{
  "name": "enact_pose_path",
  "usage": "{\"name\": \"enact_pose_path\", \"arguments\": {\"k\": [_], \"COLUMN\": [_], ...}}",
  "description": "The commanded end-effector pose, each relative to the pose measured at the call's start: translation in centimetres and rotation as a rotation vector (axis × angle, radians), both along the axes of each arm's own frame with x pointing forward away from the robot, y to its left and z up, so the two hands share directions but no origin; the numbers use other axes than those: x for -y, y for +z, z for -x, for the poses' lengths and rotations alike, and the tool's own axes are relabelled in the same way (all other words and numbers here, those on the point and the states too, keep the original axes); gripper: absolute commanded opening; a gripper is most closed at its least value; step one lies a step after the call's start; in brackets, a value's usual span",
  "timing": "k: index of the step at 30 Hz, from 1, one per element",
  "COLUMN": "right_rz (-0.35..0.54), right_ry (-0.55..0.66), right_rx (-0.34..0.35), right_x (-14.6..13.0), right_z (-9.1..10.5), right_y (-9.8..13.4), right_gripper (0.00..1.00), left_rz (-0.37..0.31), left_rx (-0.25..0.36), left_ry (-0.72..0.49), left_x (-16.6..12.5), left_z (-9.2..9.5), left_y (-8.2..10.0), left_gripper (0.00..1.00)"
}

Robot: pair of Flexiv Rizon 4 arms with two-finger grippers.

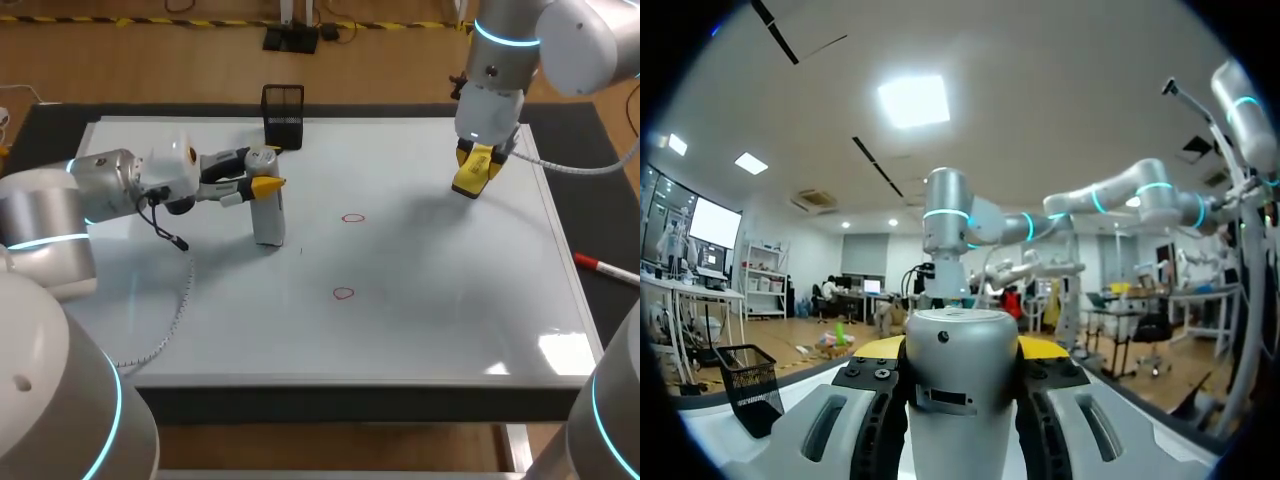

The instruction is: Pick up the inspection probe, press it on each red-marked spot on the whiteboard one by one, put down the probe, pick up the eraser, and wipe off all the red marks.

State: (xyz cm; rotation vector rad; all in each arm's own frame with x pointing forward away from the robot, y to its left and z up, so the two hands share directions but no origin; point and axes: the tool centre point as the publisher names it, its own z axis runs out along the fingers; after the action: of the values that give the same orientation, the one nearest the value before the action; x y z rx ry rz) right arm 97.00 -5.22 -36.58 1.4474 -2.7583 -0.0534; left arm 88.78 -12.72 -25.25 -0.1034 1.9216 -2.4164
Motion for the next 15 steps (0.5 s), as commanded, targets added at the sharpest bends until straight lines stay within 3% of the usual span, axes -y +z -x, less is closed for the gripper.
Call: {"name": "enact_pose_path", "arguments": {"k": [1, 15], "right_rz": [0.003, 0.003], "right_ry": [0.002, 0.002], "right_rx": [0.000, 0.000], "right_x": [0.06, 0.06], "right_z": [-0.02, -0.02], "right_y": [0.08, 0.08], "right_gripper": [0.00, 0.00], "left_rz": [0.004, 0.000], "left_rx": [0.007, 0.019], "left_ry": [-0.005, -0.017], "left_x": [-0.03, -0.04], "left_z": [-0.11, 0.01], "left_y": [-0.16, -0.50], "left_gripper": [0.00, 0.00]}}
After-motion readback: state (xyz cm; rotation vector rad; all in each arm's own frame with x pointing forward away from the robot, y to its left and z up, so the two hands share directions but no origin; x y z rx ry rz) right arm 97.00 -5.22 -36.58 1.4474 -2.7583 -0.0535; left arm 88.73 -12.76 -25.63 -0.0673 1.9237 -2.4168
